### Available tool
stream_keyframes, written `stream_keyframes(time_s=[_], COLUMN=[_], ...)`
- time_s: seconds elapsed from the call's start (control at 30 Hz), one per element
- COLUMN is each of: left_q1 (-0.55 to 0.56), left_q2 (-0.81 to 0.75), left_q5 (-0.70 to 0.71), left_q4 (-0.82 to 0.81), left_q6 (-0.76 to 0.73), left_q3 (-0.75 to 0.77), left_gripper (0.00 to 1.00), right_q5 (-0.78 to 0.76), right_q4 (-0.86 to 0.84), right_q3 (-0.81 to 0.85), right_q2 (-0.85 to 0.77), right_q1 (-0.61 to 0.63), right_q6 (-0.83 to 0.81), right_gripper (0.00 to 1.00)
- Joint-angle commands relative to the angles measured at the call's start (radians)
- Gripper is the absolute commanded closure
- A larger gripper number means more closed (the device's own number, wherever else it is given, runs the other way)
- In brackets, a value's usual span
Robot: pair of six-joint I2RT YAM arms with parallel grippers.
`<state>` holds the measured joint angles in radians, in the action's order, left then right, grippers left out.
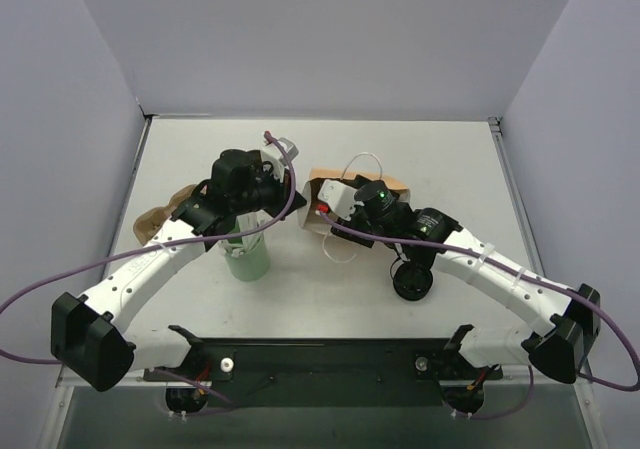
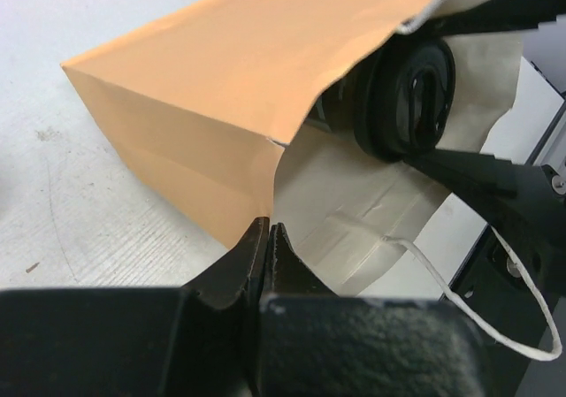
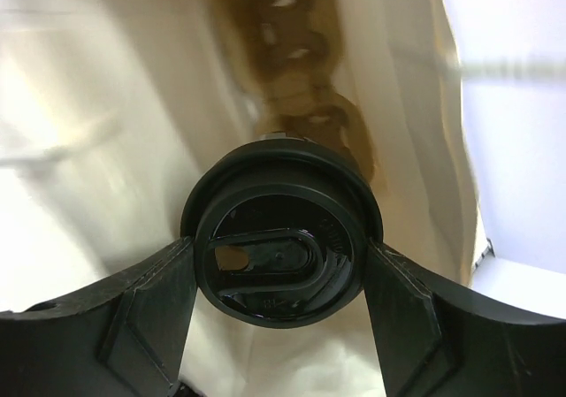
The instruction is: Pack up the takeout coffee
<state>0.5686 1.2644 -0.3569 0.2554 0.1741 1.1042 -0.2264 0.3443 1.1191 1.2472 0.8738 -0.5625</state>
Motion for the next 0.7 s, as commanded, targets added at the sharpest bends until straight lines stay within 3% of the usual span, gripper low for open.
stream_keyframes(time_s=[0.0, 0.67], left_q1=[-0.003, -0.015], left_q2=[-0.034, -0.059], left_q5=[-0.048, -0.145], left_q4=[-0.094, -0.125], left_q6=[-0.01, 0.002], left_q3=[-0.004, -0.093], left_gripper=[1.0, 1.0], right_q5=[-0.007, 0.179], right_q4=[-0.07, -0.153], right_q3=[-0.019, -0.041], right_q2=[0.008, 0.075], right_q1=[-0.042, -0.128], right_q6=[-0.059, -0.304], right_gripper=[0.48, 0.44])
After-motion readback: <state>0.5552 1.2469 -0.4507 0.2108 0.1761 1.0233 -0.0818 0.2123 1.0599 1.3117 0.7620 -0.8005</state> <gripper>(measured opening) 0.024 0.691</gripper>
